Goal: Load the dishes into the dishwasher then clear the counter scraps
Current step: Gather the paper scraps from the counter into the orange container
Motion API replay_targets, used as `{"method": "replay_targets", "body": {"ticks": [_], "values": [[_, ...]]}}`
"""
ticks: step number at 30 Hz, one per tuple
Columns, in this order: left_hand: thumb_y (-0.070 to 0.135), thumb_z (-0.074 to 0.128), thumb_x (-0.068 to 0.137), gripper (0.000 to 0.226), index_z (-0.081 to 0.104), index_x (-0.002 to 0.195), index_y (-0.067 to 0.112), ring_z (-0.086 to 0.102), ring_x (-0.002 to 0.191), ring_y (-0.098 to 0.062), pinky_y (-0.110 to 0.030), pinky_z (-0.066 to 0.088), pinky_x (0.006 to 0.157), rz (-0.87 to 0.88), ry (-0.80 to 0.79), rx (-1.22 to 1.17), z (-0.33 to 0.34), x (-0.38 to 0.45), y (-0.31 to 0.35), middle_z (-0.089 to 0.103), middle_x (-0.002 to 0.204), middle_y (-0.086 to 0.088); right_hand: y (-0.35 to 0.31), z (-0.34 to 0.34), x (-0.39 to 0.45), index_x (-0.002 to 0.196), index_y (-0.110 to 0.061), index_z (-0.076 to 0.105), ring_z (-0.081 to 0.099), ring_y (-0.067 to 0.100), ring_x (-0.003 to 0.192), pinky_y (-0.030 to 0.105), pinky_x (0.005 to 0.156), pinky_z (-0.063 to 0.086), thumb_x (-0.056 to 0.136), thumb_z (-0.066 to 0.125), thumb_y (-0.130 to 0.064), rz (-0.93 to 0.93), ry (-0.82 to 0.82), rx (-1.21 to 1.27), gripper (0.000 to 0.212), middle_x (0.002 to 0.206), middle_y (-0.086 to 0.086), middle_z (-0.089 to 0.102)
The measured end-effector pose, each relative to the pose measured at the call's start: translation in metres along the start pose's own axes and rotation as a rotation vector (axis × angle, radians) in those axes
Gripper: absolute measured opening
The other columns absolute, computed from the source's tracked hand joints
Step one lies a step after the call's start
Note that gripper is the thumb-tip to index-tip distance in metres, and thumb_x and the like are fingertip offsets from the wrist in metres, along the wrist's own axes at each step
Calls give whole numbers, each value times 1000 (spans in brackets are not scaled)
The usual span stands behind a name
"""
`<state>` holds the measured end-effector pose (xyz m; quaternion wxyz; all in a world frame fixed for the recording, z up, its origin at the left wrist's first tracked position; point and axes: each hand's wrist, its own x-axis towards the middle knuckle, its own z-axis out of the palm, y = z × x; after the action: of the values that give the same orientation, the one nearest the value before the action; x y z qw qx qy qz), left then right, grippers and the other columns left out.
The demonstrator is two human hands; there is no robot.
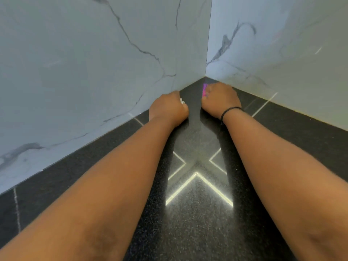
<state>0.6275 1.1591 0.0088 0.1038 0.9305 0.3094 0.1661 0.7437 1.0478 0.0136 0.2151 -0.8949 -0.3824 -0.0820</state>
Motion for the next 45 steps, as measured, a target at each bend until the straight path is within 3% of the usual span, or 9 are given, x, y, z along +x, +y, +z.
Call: {"method": "replay_targets", "body": {"ticks": [13, 17, 22, 25, 29, 32, 36, 41, 45], "values": [[34, 47, 85, 17, 33, 91, 29, 62, 84, -31, -31, 40, 62, 14, -236, -122, -80, -228, -15, 67, 89, -5, -76, -62, -202, 51, -10, 31, 56, 38, 71, 35, 58, 34, 85, 52, -25, 158, -129, 281, 43, 69, 18, 60], [34, 46, 86, 15, 35, 94, 27, 62, 87, -31, -33, 42, 65, -25, -298, -100, -109, -309, -14, 68, 94, -7, -100, -95, -285, 54, -11, 35, 52, 31, 66, 33, 57, 37, 83, 50, -27, 179, -269, 334, 37, 58, 2, 46], [34, 47, 83, 17, 33, 91, 31, 61, 78, -26, -31, 42, 62, -116, -313, -175, -131, -393, 3, 65, 86, -2, -120, -122, -373, 75, -18, 55, 62, 27, 82, 27, 64, 41, 84, 44, -25, -94, -410, 98, 16, 86, 6, 65], [31, 49, 81, 17, 34, 88, 32, 57, 69, -19, -30, 41, 58, -206, -245, -286, -139, -430, 19, 59, 76, 5, -124, -138, -415, 86, -16, 62, 62, 27, 84, 31, 72, 48, 84, 46, -28, -203, -393, 63, 20, 90, 6, 66], [26, 54, 80, 16, 41, 89, 29, 60, 69, -17, -31, 50, 61, -320, -177, -411, -155, -475, 36, 60, 76, 3, -124, -172, -461, 65, -16, 47, 51, 23, 68, 25, 55, 35, 82, 46, -26, -231, -378, 68, 20, 68, -2, 51], [24, 55, 78, 16, 43, 87, 27, 60, 68, -19, -34, 50, 62, -302, -128, -488, -173, -509, 45, 62, 75, 0, -129, -206, -492, 57, -16, 30, 41, 23, 62, 26, 47, 20, 82, 46, -22, -261, -303, 41, 30, 58, -4, 36], [24, 55, 77, 16, 42, 85, 27, 60, 65, -20, -31, 47, 57, -214, -120, -502, -199, -553, 48, 62, 73, 0, -145, -248, -541, 57, -16, 26, 40, 25, 60, 32, 51, 24, 83, 47, -17, -260, -182, 47, 34, 60, 0, 39], [24, 59, 74, 18, 42, 79, 32, 55, 59, -8, -24, 39, 49, -164, -77, -579, -223, -631, 33, 60, 68, 5, -168, -260, -624, 68, -18, 47, 45, 25, 64, 28, 57, 31, 82, 49, -22, -336, -141, 21, 15, 73, 5, 54], [28, 58, 74, 16, 44, 80, 34, 56, 54, -7, -22, 41, 46, -88, -184, -602, -220, -707, 22, 59, 63, 4, -183, -243, -680, 81, -10, 63, 58, 27, 72, 30, 61, 40, 84, 48, -26, -398, -221, -32, 22, 83, 9, 63]]}}
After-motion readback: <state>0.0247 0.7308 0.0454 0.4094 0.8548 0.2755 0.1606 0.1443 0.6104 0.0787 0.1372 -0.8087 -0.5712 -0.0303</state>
